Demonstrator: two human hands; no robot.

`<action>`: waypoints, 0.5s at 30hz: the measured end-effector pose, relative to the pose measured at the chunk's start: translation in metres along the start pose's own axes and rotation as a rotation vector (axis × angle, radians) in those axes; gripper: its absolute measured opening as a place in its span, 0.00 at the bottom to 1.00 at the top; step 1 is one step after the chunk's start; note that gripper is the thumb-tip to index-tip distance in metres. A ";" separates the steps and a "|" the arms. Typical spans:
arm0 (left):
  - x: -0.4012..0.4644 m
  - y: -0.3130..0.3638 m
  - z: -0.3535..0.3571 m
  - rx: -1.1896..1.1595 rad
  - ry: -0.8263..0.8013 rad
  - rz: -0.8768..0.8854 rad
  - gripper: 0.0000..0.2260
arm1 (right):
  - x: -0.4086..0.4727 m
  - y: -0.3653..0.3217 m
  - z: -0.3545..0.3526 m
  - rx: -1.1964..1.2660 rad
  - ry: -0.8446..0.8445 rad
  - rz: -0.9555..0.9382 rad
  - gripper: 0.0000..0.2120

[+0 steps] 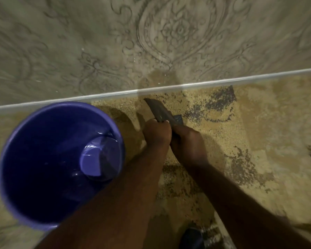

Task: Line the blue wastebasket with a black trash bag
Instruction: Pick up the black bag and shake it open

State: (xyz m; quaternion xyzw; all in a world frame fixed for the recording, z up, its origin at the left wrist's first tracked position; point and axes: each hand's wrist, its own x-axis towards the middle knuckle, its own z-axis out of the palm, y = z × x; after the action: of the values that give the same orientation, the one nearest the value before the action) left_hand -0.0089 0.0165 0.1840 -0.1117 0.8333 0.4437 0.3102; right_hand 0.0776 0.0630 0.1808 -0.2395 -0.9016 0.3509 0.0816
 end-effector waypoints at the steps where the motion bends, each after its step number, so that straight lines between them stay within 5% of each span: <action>1: -0.012 0.010 -0.011 -0.009 0.003 0.029 0.14 | -0.002 -0.013 -0.012 0.039 0.007 -0.016 0.08; 8: -0.100 0.076 -0.111 -0.173 -0.118 0.223 0.12 | -0.015 -0.106 -0.108 0.546 0.210 0.327 0.14; 12: -0.147 0.109 -0.187 -0.229 -0.228 0.269 0.15 | 0.002 -0.166 -0.155 0.759 0.070 0.559 0.25; 15: -0.184 0.139 -0.235 -0.207 -0.226 0.316 0.15 | 0.009 -0.216 -0.190 0.881 -0.124 0.519 0.25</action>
State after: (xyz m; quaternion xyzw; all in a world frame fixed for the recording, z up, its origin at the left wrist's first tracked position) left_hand -0.0274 -0.1095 0.4874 0.0396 0.7503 0.5798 0.3151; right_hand 0.0490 0.0418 0.4666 -0.3769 -0.5823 0.7197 0.0313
